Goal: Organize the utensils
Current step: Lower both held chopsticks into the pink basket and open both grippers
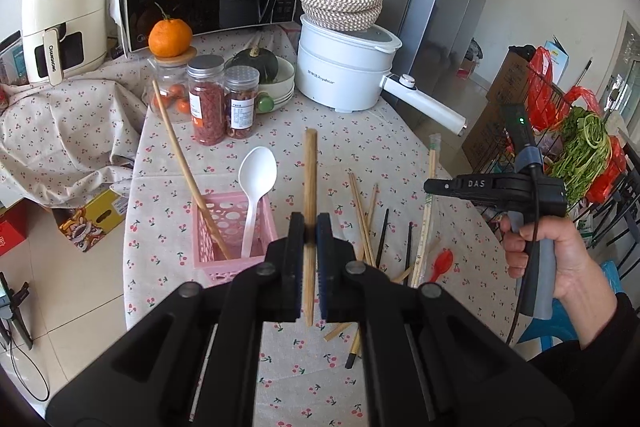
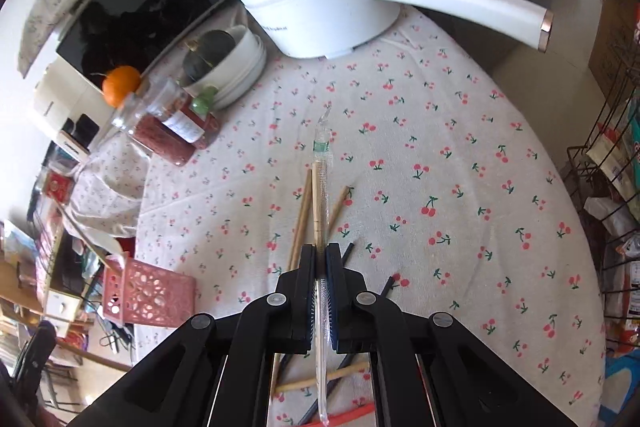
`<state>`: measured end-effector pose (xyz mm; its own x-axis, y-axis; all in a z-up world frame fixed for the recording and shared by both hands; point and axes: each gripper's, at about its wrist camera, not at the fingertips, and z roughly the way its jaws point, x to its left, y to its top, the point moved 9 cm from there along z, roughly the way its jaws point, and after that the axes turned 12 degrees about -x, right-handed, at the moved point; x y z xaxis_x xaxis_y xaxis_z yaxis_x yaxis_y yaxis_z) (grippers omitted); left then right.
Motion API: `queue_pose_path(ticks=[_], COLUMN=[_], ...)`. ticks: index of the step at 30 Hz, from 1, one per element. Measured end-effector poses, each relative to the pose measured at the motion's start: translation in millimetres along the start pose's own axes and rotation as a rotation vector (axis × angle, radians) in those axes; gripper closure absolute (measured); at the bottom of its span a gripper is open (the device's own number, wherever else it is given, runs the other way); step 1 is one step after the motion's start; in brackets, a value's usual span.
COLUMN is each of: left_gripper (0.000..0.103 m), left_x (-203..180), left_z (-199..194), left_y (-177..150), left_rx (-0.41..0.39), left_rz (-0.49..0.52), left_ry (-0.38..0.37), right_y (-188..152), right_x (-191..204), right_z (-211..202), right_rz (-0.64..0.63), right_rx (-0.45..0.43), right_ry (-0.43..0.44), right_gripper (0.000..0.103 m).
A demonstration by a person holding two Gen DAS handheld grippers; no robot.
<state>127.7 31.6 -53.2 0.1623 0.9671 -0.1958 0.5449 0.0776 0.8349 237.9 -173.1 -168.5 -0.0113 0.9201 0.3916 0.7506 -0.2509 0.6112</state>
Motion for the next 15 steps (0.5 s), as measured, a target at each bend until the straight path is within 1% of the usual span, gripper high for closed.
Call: queue_pose_path(ticks=[4, 7, 9, 12, 15], left_gripper=[0.096, 0.096, 0.096, 0.096, 0.096], left_x=[-1.6, -1.5, 1.9, 14.8, 30.8], left_z=[-16.8, -32.8, -43.2, -53.2, -53.1], left_y=[18.8, 37.2, 50.4, 66.8, 73.2], left_rx=[-0.072, -0.161, -0.228, -0.321, -0.367], left_rz=[0.011, 0.019, 0.007, -0.025, -0.04], left_ry=[0.003, 0.019, 0.035, 0.075, 0.127], right_y=[9.5, 17.9, 23.0, 29.0, 31.2], right_x=[11.8, 21.2, 29.0, 45.3, 61.1], right_z=[-41.0, -68.7, -85.4, -102.9, -110.8], right_rz=[-0.004, -0.013, -0.027, -0.065, -0.096], right_rx=[-0.092, -0.167, -0.215, -0.281, -0.319], right_ry=[0.05, 0.081, 0.097, 0.111, 0.132], right_gripper=[0.098, 0.098, 0.098, 0.098, 0.098])
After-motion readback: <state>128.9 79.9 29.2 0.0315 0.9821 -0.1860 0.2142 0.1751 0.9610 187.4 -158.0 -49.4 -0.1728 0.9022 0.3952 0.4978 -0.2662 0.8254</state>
